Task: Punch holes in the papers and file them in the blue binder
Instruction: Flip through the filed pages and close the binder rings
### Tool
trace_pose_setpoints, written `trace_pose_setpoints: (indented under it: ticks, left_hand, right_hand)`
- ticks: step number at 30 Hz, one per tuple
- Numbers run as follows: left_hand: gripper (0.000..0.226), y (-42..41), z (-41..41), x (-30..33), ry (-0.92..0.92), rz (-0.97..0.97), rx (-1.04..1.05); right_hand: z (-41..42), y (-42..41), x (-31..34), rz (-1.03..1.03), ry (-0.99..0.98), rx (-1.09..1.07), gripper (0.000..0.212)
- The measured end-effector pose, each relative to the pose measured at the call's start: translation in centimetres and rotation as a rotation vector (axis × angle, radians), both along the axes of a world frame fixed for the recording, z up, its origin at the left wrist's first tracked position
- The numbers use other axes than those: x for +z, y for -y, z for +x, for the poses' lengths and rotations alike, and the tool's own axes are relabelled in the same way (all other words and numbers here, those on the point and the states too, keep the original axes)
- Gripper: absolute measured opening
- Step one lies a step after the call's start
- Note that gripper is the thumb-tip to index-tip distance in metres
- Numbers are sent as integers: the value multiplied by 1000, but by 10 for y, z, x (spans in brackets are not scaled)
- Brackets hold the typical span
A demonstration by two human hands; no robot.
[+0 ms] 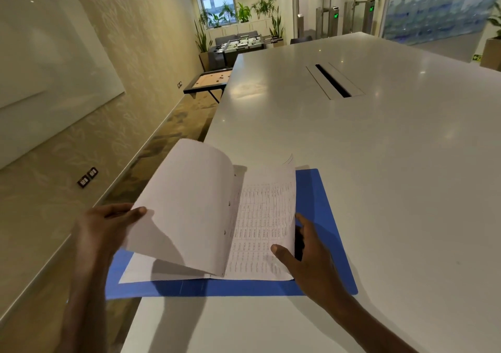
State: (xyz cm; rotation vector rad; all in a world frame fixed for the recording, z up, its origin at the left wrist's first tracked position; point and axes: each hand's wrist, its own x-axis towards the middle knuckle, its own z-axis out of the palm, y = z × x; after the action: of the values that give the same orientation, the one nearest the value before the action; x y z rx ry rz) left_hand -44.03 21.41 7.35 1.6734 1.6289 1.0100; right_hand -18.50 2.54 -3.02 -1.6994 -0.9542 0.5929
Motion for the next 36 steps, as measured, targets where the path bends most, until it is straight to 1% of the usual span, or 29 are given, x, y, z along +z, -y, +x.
trace_pose_setpoints:
  ticks: [3,5,10,13,14,15,17,20,22,24,26,28,31,33,36]
  left_hand:
    - [34,-12,-11,-16,-79,-19,69]
    - [35,-16,-14,-23,-167,-21,104]
    - [29,-31,-23,-41,-289,-161,215]
    - [40,-50,-35,-69,-367,-174,270]
    - [43,-52,-33,-73,-378,-168,261]
    - [44,-45,-25,-67,-346,-144,245]
    - [40,-30,-8,-50,-247,-127,186]
    - [33,-17,15,-38,-197,-40,73]
    - [31,-1,34,-30,-120,8,13]
    - [26,17,56,-24,-92,63,-103]
    - [17,40,82,-19,-70,75,-254]
    - [15,61,109,-21,-27,-1,-420]
    - [26,83,141,-34,-29,-153,-604]
    - [30,92,156,-42,-32,-229,-659]
    - [24,99,167,-51,-29,-260,-668]
  right_hand:
    - [0,0,-1,6,1,7,70]
    - [0,0,0,12,3,8,69]
    - [-1,0,2,24,6,13,64]
    - [-1,0,1,15,25,1,67]
    - [-1,0,1,14,25,-2,68]
    - [-1,0,0,15,25,-2,68]
    - [-1,-1,-2,18,30,0,69]
    - [-1,-1,-3,25,32,6,69]
    - [-1,-1,-2,36,18,11,67]
    - [-1,0,0,55,-2,19,64]
    - [-1,0,0,57,-23,29,65]
    - [-1,0,0,51,-47,31,67]
    - [0,1,3,28,-37,25,74]
    - [0,2,4,12,10,18,79]
    - [-1,0,1,14,50,18,77]
